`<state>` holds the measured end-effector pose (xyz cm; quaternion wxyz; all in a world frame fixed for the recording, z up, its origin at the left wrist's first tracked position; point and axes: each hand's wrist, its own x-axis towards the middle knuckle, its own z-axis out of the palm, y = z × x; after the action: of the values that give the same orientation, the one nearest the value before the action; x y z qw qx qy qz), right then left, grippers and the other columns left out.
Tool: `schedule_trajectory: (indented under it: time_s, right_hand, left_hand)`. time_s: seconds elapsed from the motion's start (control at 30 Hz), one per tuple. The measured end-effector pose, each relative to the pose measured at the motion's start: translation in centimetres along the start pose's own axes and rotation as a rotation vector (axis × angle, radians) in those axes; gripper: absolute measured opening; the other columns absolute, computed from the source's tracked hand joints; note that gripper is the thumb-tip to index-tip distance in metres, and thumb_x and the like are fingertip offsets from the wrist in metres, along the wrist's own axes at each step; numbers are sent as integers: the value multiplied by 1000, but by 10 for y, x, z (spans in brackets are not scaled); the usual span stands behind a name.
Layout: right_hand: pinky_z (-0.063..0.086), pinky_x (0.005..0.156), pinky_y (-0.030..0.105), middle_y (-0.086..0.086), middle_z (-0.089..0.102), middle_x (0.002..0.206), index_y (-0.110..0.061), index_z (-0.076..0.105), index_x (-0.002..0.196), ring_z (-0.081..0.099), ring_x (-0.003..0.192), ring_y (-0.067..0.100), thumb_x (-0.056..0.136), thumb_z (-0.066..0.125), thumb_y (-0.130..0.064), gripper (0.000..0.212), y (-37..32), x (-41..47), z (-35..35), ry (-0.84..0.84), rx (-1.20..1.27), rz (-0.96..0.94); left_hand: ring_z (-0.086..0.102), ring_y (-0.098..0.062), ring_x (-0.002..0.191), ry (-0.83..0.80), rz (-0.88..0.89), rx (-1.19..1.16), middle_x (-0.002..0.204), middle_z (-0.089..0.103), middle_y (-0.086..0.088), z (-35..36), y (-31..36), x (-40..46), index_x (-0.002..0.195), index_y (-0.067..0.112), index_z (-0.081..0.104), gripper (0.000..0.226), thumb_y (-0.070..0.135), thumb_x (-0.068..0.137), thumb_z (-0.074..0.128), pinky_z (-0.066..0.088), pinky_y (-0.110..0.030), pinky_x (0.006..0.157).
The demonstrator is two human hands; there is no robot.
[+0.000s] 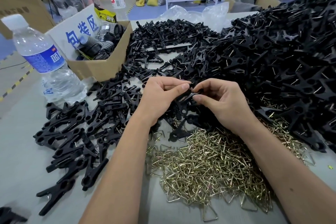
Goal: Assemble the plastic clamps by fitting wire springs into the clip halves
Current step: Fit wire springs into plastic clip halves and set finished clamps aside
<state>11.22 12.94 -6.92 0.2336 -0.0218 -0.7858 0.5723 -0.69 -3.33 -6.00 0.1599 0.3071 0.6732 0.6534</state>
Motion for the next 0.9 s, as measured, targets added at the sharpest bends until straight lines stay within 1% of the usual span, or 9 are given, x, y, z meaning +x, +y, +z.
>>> schedule_trajectory:
  time_s: [0.07, 0.17, 0.33, 0.43, 0.57, 0.63, 0.73, 0.8, 0.9]
  right_hand:
    - [63, 82, 31, 7, 77, 92, -16, 76, 99, 76, 85, 20, 89, 80, -5, 16, 1, 0, 0, 2, 0, 0]
    - [63, 82, 35, 7, 76, 91, -18, 76, 99, 76, 85, 21, 89, 80, -7, 15, 1, -1, 0, -2, -13, -3]
    - [63, 85, 38, 11, 76, 93, -17, 76, 101, 74, 88, 28, 90, 79, -7, 15, 0, -1, 0, -12, 28, 2]
    - [63, 85, 39, 10, 76, 93, -17, 76, 100, 75, 88, 26, 90, 79, -8, 14, 0, -1, -1, -13, 13, 9]
    - [63, 84, 41, 7, 77, 92, -18, 76, 100, 75, 87, 24, 89, 81, -9, 14, 1, -1, 0, -14, -7, 17]
    - [63, 82, 37, 7, 77, 92, -17, 76, 100, 75, 87, 23, 89, 80, -9, 14, 1, -1, -1, -17, -2, 16]
    - [59, 78, 26, 7, 76, 92, -15, 75, 101, 74, 85, 17, 91, 78, -6, 14, 1, 0, -2, -13, 51, 14]
    - [59, 78, 25, 7, 77, 92, -15, 75, 101, 73, 83, 16, 91, 77, -5, 14, 1, 0, -2, -11, 65, 17]
    - [60, 80, 28, 8, 76, 93, -15, 75, 101, 73, 85, 22, 91, 77, -6, 14, 2, 0, -2, -13, 56, 17]
  left_hand:
    - [77, -20, 78, -11, 2, -4, 85, 80, -10, 1, 0, 0, 99, 11, 82, 10, 8, 91, 77, 61, -26, 72]
    - [77, -22, 78, -11, 2, -23, 85, 79, -12, 0, -1, 0, 97, 9, 82, 9, 8, 89, 79, 61, -27, 73]
    - [76, -24, 76, 25, -6, -47, 83, 79, -15, 0, -3, 1, 96, 9, 81, 7, 10, 90, 79, 62, -37, 80]
    - [76, -24, 77, 6, -12, -73, 83, 79, -13, 1, -3, 1, 95, 10, 82, 6, 10, 90, 79, 62, -37, 80]
    - [77, -25, 77, -13, -22, -83, 84, 79, -15, 3, -2, 1, 96, 6, 81, 8, 9, 89, 79, 64, -35, 77]
    - [76, -25, 77, -9, -28, -90, 85, 79, -15, 3, -1, 1, 96, 7, 81, 8, 9, 90, 78, 63, -34, 77]
    - [76, -26, 78, 2, -30, -98, 86, 79, -16, 2, -1, 1, 94, 9, 82, 6, 10, 90, 78, 63, -35, 78]
    - [77, -27, 78, 2, -33, -104, 87, 79, -16, 1, 0, 1, 93, 10, 82, 5, 10, 90, 78, 63, -35, 77]
    - [77, -26, 78, -12, -31, -105, 86, 79, -16, 1, 1, 0, 92, 12, 82, 5, 10, 89, 79, 63, -33, 73]
